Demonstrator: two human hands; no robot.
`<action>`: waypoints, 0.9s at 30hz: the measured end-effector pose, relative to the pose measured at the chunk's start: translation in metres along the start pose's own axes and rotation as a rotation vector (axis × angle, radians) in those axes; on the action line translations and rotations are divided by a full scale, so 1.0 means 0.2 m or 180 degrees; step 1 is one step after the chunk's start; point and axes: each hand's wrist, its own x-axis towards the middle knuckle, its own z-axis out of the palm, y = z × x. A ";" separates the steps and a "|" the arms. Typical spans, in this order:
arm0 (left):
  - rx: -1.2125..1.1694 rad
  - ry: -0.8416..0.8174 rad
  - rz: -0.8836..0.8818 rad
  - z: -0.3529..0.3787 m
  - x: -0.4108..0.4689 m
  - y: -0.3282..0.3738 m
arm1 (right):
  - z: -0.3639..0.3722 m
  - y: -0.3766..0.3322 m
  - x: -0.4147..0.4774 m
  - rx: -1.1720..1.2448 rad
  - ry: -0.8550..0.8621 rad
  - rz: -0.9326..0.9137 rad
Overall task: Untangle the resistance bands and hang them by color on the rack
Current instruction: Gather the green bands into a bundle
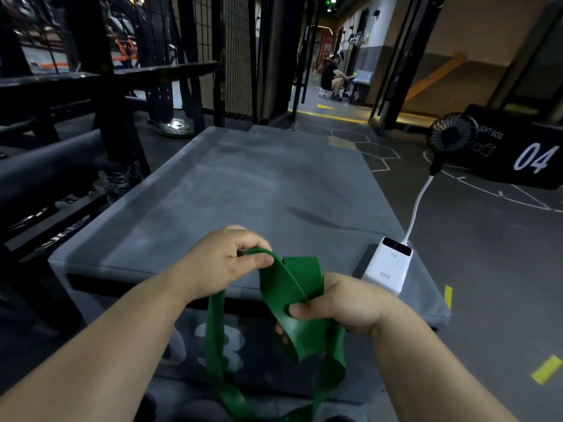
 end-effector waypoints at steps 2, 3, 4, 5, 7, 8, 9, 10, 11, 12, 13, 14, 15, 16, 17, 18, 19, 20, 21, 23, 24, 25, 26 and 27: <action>-0.0374 -0.0202 0.0041 0.00 -0.01 0.00 | -0.01 0.00 -0.01 0.0044 -0.0085 0.0008; -0.0618 -0.0297 0.0049 0.00 -0.01 0.01 | -0.02 0.00 -0.02 0.0017 -0.0122 -0.0016; -0.0831 -0.0384 0.0054 -0.01 -0.01 0.02 | -0.02 0.00 -0.02 -0.0010 -0.0176 -0.0040; -0.0980 -0.0456 0.0048 -0.01 -0.02 0.03 | -0.03 0.00 -0.02 -0.0013 -0.0242 -0.0042; -0.1151 -0.0531 0.0088 0.00 -0.02 0.04 | -0.03 0.00 -0.01 0.0014 -0.0331 -0.0022; -0.1246 -0.0525 0.0113 0.01 -0.02 0.04 | -0.02 0.00 -0.01 0.0038 -0.0398 -0.0016; -0.1343 -0.0496 0.0126 0.01 -0.02 0.04 | -0.02 0.00 -0.01 0.0055 -0.0512 -0.0020; -0.1424 -0.0462 0.0145 0.02 -0.02 0.04 | -0.02 -0.01 -0.01 0.0046 -0.0661 -0.0039; -0.1487 -0.0445 0.0153 0.02 -0.02 0.04 | -0.02 -0.01 -0.01 0.0012 -0.0806 -0.0059; -0.1519 -0.0440 0.0173 0.03 -0.01 0.03 | -0.01 -0.02 -0.01 -0.0006 -0.0910 -0.0072; -0.1531 -0.0454 0.0204 0.03 -0.01 0.03 | 0.00 -0.03 -0.01 0.0036 -0.0989 -0.0072; -0.1553 -0.0472 0.0237 0.04 -0.01 0.03 | 0.01 -0.03 -0.01 0.0124 -0.1062 -0.0096; -0.1561 -0.0478 0.0250 0.04 -0.01 0.03 | 0.02 -0.03 -0.01 0.0230 -0.1081 -0.0126; -0.1536 -0.0469 0.0270 0.05 -0.01 0.03 | 0.03 -0.02 -0.02 0.0309 -0.0989 -0.0111; -0.1451 -0.0432 0.0278 0.05 0.00 0.03 | 0.03 -0.01 -0.02 0.0340 -0.0855 -0.0057; -0.1365 -0.0390 0.0288 0.05 0.01 0.03 | 0.02 -0.01 -0.02 0.0314 -0.0800 0.0021; -0.1329 -0.0357 0.0280 0.06 0.01 0.03 | 0.02 -0.01 -0.02 0.0263 -0.0821 0.0116; -0.1373 -0.0343 0.0250 0.06 0.01 0.03 | 0.02 -0.01 -0.02 0.0216 -0.0855 0.0222; -0.1440 -0.0355 0.0197 0.06 0.01 0.04 | 0.03 -0.01 -0.02 0.0192 -0.0868 0.0318; -0.1416 -0.0368 0.0141 0.07 0.01 0.05 | 0.04 -0.02 -0.01 0.0254 -0.0899 0.0394; -0.1351 -0.0322 0.0134 0.08 0.02 0.05 | 0.05 -0.03 -0.01 0.0313 -0.0903 0.0364; -0.1330 -0.0248 0.0108 0.10 0.02 0.04 | 0.05 -0.03 -0.02 0.0364 -0.0897 0.0295; -0.1420 -0.0170 0.0070 0.11 0.02 0.04 | 0.05 -0.04 -0.02 0.0411 -0.0887 0.0209; -0.1585 -0.0120 0.0038 0.13 0.02 0.05 | 0.05 -0.04 -0.02 0.0461 -0.0866 0.0126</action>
